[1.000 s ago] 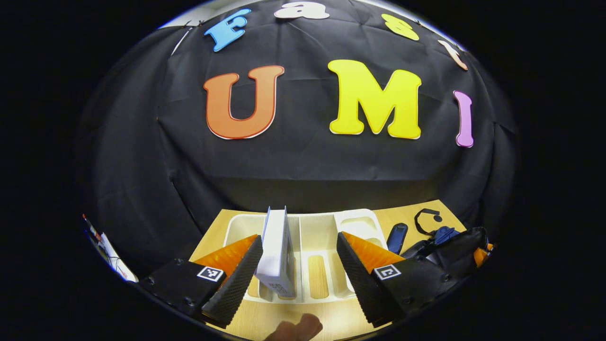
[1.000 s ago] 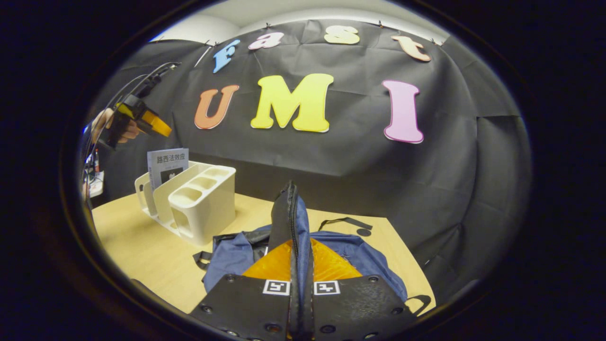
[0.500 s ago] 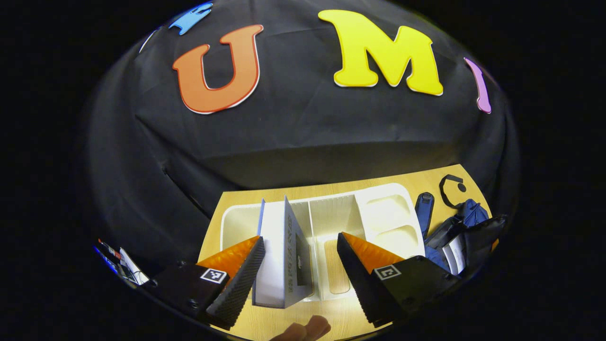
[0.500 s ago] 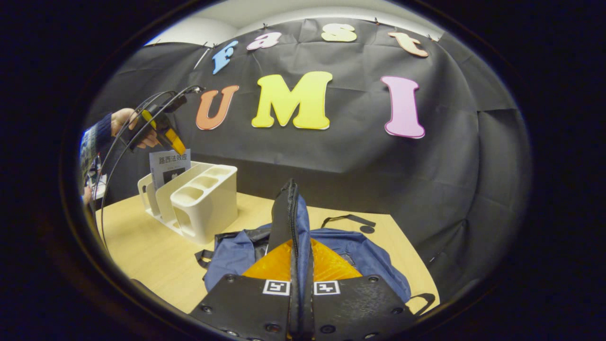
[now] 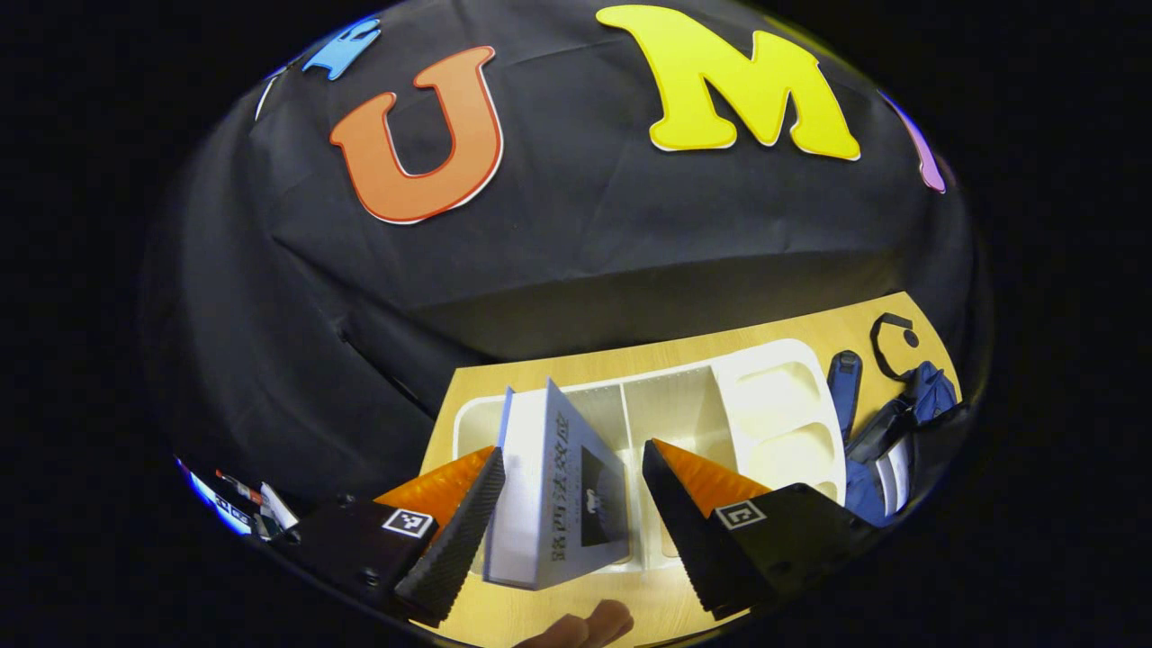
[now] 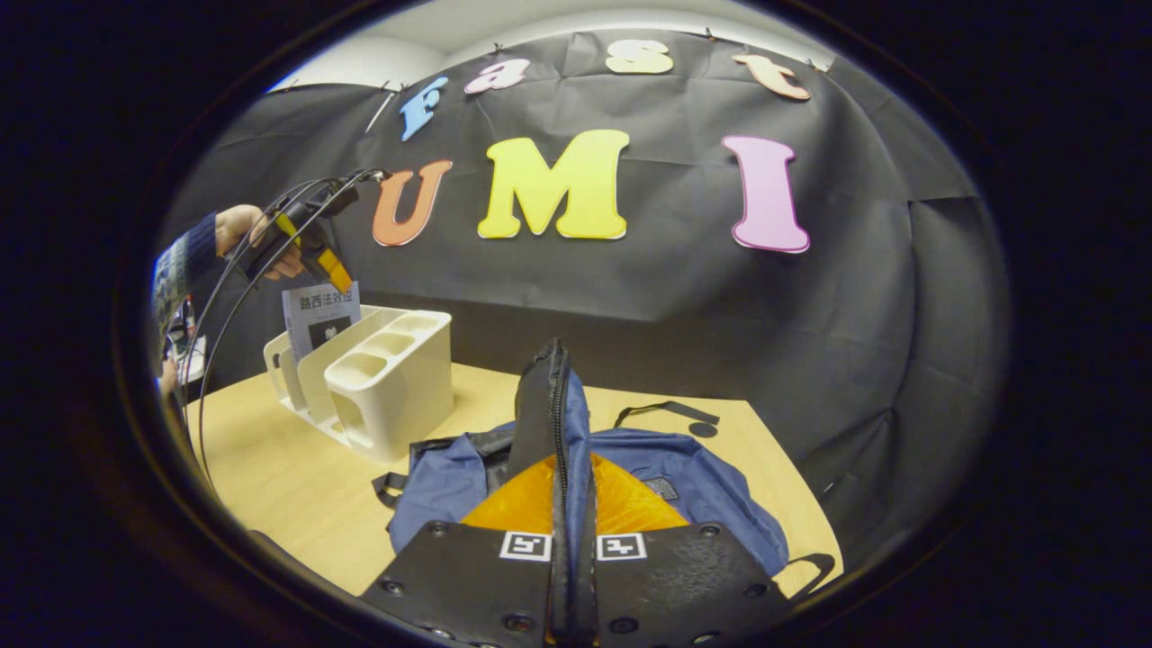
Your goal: Open the schoolbag, grab two books from the bookshelf and put them into the schoolbag.
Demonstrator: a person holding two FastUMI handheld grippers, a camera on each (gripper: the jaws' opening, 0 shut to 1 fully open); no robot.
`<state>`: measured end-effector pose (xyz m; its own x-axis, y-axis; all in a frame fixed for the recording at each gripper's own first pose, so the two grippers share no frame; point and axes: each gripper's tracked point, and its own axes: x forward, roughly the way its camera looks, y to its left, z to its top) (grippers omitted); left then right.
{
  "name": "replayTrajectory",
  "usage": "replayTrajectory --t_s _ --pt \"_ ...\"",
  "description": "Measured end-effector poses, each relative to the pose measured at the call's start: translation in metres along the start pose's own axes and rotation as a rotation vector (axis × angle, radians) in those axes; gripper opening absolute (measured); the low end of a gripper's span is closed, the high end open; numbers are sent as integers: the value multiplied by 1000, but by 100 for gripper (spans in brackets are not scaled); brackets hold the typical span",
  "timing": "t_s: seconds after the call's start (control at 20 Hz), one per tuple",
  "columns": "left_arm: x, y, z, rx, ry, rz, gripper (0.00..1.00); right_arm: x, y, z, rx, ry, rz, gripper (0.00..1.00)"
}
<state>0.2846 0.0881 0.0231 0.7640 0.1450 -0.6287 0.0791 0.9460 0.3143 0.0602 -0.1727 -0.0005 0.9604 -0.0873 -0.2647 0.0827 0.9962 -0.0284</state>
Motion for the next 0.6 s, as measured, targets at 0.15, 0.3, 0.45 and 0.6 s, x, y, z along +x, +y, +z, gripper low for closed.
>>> replayTrajectory --t_s 0.15,0.3,0.45,0.6 --pt "4 -2 -3 5 21 -26 97 -1 -2 -1 -4 0 -8 4" --pt "16 -11 -9 7 51 -51 99 -2 -3 -2 1 7 -15 4" --pt "31 -11 -14 22 78 -44 97 -2 -4 -3 2 9 -18 4" --pt "42 -10 -28 8 133 -60 85 -2 -4 -5 5 14 -18 4"
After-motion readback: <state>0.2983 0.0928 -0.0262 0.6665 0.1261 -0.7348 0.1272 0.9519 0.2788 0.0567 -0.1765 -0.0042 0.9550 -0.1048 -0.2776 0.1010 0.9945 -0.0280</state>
